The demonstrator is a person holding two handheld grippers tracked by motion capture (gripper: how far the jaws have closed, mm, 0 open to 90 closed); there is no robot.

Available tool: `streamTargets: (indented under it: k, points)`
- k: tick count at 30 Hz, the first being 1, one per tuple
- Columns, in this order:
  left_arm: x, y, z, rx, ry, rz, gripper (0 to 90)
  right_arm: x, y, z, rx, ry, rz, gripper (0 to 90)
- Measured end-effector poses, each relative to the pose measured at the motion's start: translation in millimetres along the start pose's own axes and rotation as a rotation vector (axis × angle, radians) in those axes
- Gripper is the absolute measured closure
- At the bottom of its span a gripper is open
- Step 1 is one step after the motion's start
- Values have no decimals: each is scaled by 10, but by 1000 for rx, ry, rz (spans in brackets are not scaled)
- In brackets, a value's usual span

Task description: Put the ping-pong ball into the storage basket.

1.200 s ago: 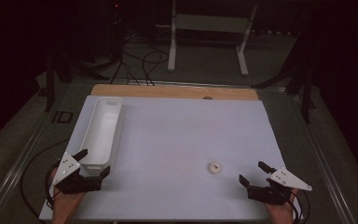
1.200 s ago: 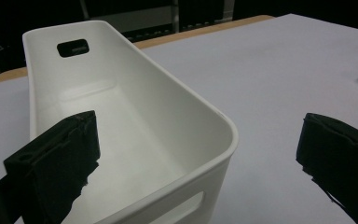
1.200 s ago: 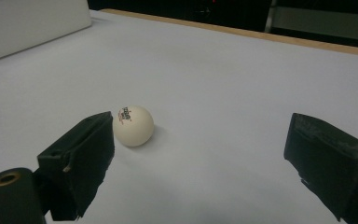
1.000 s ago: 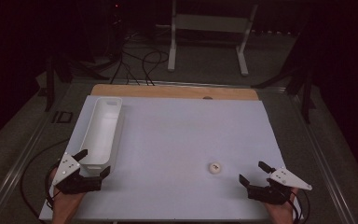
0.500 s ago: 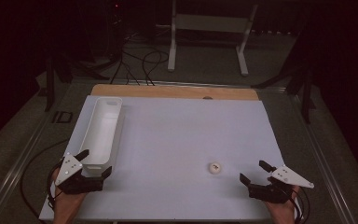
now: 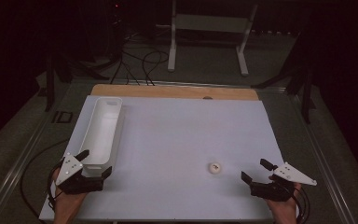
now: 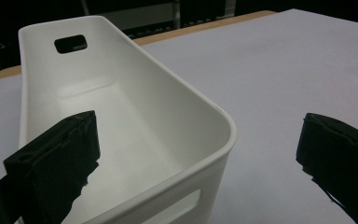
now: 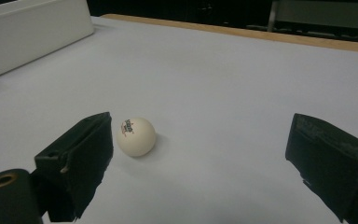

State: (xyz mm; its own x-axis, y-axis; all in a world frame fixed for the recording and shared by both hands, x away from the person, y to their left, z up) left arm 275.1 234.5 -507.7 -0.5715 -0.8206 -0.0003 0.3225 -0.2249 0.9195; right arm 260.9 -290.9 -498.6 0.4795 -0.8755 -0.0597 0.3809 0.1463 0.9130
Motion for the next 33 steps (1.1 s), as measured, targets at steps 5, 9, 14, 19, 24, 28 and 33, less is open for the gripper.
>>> streamTargets:
  k: [5, 9, 14, 19, 24, 28, 33]
  points:
    - [14, 2, -5, 3, -9, -2, 1, 11, 3, 5, -5, -4, 1, 71]
    - [19, 4, -6, 6, -13, -4, 1, 3, 8, -3, -11, -4, 1, 71]
    - [45, 3, -19, 5, -19, -8, 0, -8, 40, -10, -13, -1, 10, 72]
    - [52, 3, -26, 4, -21, -11, 1, -16, 78, -23, -11, 10, 11, 72]
    - [49, 2, -22, 6, -21, -6, 1, -32, 116, -40, -19, 16, 20, 72]
    - [53, 0, -27, 3, -23, -9, 1, -44, 143, -57, -24, 26, 19, 71]
    - [53, -3, -31, 2, -24, -8, 1, -46, 169, -75, -31, 28, 24, 72]
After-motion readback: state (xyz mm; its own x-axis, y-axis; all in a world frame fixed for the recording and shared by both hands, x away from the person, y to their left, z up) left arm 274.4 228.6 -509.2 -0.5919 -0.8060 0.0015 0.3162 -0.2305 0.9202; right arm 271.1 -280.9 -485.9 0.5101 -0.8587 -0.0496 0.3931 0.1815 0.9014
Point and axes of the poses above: each handheld gripper's, and its own axes: z roughly backward along the jaws, y roughly out of its top, x roughly to its right, the point moved 6 cm from there along -z, roughly forward along the jaws, and after that the axes turned 3 degrees about -y, right-handed, at the moved point
